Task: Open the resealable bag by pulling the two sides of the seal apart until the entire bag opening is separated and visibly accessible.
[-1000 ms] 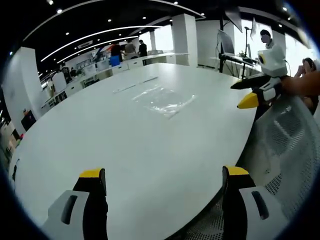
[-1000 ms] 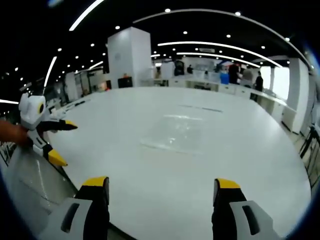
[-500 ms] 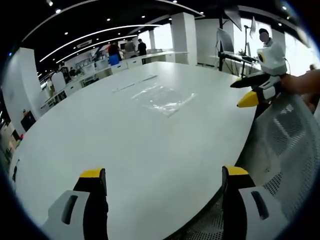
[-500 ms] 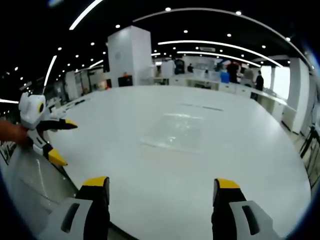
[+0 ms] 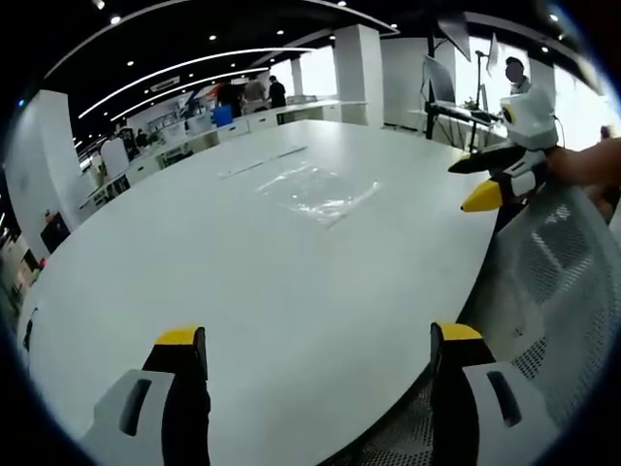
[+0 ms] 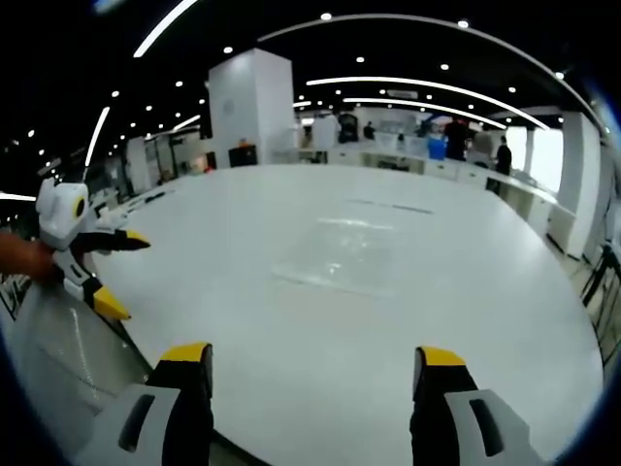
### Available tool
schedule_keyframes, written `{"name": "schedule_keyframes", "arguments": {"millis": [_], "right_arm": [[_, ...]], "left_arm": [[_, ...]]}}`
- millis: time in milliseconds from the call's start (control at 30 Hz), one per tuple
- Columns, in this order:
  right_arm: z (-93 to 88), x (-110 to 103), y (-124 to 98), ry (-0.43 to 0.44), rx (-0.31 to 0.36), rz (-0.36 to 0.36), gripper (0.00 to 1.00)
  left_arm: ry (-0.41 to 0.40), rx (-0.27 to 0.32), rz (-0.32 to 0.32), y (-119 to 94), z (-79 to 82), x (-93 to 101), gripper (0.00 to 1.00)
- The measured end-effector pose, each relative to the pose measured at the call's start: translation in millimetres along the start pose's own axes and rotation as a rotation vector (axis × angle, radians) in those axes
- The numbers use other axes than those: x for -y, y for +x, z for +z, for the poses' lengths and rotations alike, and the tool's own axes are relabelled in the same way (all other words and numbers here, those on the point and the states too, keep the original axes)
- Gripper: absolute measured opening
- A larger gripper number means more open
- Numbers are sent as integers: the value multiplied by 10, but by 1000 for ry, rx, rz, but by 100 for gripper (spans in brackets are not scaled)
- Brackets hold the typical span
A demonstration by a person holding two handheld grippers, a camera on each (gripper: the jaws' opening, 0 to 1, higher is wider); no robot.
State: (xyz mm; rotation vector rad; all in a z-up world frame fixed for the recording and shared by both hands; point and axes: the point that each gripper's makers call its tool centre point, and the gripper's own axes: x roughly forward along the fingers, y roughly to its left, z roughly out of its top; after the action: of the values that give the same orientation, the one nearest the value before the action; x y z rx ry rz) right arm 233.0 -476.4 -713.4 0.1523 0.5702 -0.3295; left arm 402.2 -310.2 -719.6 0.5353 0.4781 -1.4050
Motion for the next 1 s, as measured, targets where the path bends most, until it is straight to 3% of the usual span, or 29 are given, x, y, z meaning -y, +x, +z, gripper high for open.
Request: {"name": "schedule_keyframes", "arguments": {"millis": [1000], "right_arm": [[11,3,-1,5,7,1,84]], "left_arm": [[9,-19,-3,7,-31,14,93]]}}
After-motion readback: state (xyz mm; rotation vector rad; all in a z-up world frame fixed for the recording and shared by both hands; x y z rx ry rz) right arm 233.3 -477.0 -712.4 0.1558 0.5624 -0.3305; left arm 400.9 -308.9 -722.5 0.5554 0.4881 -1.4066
